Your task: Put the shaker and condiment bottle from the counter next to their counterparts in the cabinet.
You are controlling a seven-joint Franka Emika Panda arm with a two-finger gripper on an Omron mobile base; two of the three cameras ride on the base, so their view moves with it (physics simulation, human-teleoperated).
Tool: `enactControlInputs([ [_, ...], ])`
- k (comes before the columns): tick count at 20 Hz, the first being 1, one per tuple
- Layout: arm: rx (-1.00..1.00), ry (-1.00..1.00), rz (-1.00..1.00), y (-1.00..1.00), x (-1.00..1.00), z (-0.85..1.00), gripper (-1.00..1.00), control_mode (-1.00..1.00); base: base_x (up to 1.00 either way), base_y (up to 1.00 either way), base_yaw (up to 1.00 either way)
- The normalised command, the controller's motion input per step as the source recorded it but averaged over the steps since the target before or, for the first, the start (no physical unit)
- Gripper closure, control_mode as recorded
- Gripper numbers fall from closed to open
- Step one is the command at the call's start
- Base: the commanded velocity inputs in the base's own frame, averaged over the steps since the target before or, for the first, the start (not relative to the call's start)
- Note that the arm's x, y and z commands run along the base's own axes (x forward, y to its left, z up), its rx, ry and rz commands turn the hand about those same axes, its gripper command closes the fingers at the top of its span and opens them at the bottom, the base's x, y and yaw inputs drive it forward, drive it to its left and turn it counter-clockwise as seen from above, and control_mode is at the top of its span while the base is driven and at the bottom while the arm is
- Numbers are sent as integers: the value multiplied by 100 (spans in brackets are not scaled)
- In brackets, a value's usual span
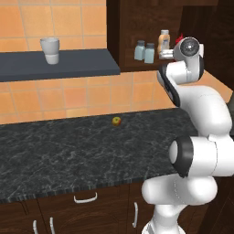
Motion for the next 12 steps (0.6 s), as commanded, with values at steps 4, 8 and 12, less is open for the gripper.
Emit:
enactControlInputs([
  [4,2,0,0,-11,40,0,100,-100,0,0,0],
  [8,0,1,0,-1,52,0,100,-100,0,0,0],
  [12,0,0,0,0,48,-1,100,-100,0,0,0],
])
